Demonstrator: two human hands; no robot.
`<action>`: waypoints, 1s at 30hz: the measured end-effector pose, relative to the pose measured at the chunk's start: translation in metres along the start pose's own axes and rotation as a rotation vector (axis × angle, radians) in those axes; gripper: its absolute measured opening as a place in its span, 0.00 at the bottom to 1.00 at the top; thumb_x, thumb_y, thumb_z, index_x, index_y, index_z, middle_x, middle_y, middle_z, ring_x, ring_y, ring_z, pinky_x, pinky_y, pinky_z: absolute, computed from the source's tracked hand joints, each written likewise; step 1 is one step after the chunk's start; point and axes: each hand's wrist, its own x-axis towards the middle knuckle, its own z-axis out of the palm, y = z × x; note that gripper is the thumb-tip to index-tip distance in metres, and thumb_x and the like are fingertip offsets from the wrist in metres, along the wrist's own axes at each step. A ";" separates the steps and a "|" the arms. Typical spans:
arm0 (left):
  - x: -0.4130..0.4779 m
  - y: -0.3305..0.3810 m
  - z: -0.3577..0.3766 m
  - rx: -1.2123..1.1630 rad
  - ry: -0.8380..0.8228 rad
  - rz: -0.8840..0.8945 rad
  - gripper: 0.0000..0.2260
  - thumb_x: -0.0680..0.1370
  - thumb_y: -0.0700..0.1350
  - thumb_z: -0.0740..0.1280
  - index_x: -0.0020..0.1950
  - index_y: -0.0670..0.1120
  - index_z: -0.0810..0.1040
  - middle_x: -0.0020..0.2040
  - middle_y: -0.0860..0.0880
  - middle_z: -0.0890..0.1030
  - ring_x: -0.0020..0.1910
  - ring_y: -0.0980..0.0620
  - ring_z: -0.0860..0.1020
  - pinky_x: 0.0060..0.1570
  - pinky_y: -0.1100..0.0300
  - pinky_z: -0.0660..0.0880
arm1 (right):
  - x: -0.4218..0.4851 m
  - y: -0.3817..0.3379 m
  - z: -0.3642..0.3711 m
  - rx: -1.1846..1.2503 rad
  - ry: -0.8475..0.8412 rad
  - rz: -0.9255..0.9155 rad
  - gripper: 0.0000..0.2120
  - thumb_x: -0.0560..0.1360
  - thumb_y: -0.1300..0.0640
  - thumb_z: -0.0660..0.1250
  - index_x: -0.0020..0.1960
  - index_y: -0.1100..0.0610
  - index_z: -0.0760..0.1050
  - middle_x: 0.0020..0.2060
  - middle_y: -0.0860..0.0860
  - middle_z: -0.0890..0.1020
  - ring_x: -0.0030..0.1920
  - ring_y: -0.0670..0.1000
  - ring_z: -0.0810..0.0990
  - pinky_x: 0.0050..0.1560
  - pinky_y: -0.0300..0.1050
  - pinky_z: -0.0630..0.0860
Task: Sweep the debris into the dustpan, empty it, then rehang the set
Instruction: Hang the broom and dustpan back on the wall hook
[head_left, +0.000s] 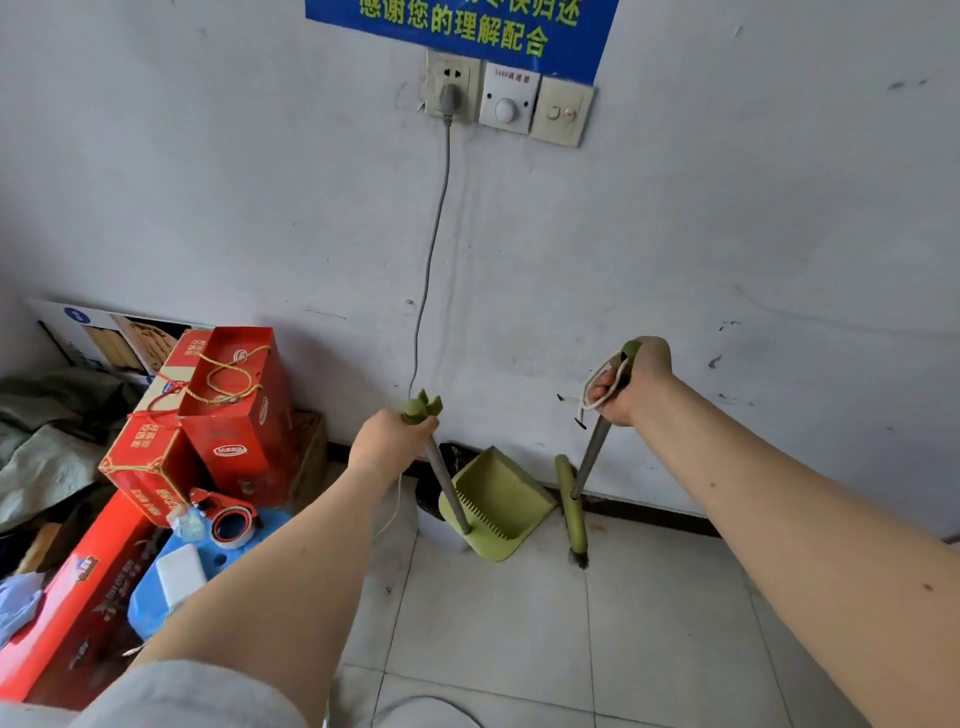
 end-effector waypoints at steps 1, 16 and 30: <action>-0.001 0.008 0.004 0.074 -0.004 0.051 0.18 0.70 0.60 0.65 0.33 0.46 0.78 0.26 0.51 0.76 0.27 0.52 0.76 0.25 0.62 0.67 | -0.002 -0.005 -0.001 0.011 -0.005 -0.005 0.08 0.66 0.60 0.51 0.29 0.53 0.56 0.23 0.50 0.60 0.20 0.49 0.59 0.29 0.35 0.57; 0.006 0.121 0.030 0.604 0.056 0.722 0.25 0.67 0.76 0.54 0.31 0.54 0.68 0.27 0.56 0.73 0.27 0.58 0.72 0.24 0.63 0.61 | -0.055 -0.084 0.004 0.048 -0.317 -0.059 0.09 0.66 0.58 0.54 0.30 0.53 0.56 0.24 0.51 0.60 0.21 0.49 0.62 0.29 0.38 0.60; -0.010 0.203 0.043 0.779 0.203 1.300 0.21 0.77 0.65 0.55 0.48 0.47 0.70 0.34 0.51 0.77 0.30 0.47 0.74 0.31 0.58 0.63 | -0.082 -0.130 -0.006 0.200 -0.515 -0.090 0.12 0.71 0.57 0.52 0.29 0.53 0.59 0.26 0.49 0.58 0.19 0.49 0.59 0.25 0.36 0.58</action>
